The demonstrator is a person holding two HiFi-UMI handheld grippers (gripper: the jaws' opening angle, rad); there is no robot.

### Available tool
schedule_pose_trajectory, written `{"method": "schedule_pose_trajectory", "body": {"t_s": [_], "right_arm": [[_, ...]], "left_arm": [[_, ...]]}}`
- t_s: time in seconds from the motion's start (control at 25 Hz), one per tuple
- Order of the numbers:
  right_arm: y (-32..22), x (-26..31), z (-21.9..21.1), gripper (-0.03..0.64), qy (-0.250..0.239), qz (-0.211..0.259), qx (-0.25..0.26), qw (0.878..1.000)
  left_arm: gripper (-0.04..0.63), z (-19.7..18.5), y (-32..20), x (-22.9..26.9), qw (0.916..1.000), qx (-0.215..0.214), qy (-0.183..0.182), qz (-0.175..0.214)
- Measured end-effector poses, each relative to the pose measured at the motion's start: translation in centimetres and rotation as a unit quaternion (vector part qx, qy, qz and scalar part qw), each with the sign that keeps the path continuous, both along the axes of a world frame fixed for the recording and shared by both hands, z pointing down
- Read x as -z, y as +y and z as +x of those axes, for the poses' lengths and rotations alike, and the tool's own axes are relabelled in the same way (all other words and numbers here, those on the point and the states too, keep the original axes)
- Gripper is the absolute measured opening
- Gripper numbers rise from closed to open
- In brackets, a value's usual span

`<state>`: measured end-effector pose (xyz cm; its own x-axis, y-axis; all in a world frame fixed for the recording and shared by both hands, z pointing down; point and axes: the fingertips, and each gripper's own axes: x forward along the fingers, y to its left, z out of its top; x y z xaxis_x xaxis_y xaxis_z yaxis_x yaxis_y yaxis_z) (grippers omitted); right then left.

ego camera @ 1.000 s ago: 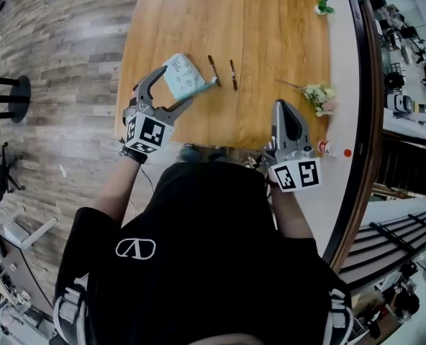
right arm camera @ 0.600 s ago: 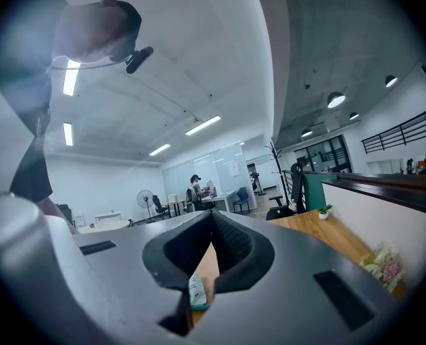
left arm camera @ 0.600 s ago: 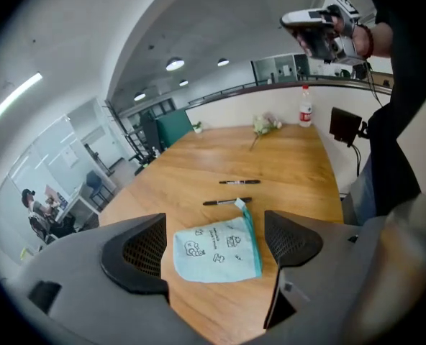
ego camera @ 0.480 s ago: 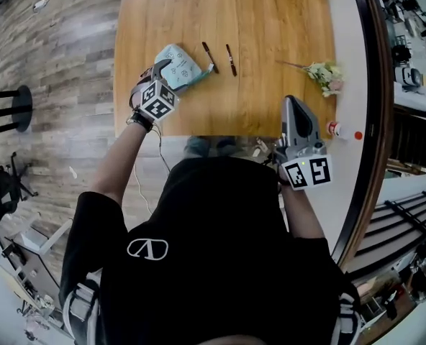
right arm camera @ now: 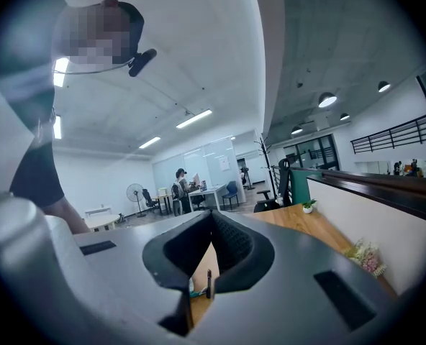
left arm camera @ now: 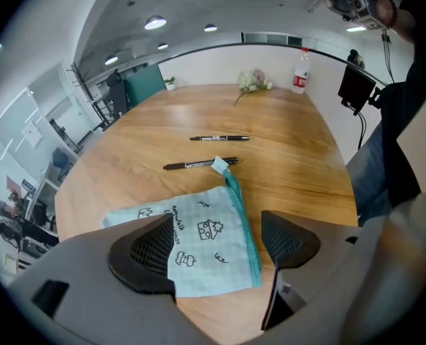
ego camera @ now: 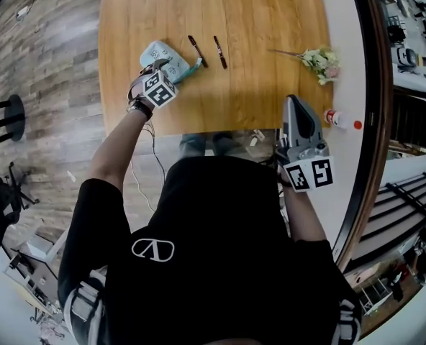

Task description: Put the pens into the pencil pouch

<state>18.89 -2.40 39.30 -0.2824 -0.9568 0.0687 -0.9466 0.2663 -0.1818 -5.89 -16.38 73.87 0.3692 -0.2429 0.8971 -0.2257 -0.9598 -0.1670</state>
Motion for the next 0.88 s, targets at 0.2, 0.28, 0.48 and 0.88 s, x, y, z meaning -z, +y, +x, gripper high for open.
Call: {"method": "schedule_pose_trajectory", "body": {"t_s": [0.2,0.28,0.48,0.88], "right_arm": [[0.4,-1.2,0.6,-0.002,0.002,-0.014,-0.007,1.0],[0.5,-1.5,0.6,-0.002,0.001,-0.018,-0.009,1.0],[0.6,-1.4,0.5,-0.002,0.0,-0.019,-0.011,1.0],[0.4,-1.9,0.7,-0.002,-0.006,-0.018,-0.011,1.0]], "left_arm": [[0.3,0.1,0.0,-2.7,0.9992,-0.008,-0.023,-0.031],[0.234,-0.1,0.3,-3.6,0.9984,-0.006,-0.031,-0.047],[0.165,-0.1,1.0,-4.4,0.9967,-0.017,-0.041,-0.068],[0.014,0.3,1.2,-3.9,0.9939,0.013,-0.017,-0.108]]}}
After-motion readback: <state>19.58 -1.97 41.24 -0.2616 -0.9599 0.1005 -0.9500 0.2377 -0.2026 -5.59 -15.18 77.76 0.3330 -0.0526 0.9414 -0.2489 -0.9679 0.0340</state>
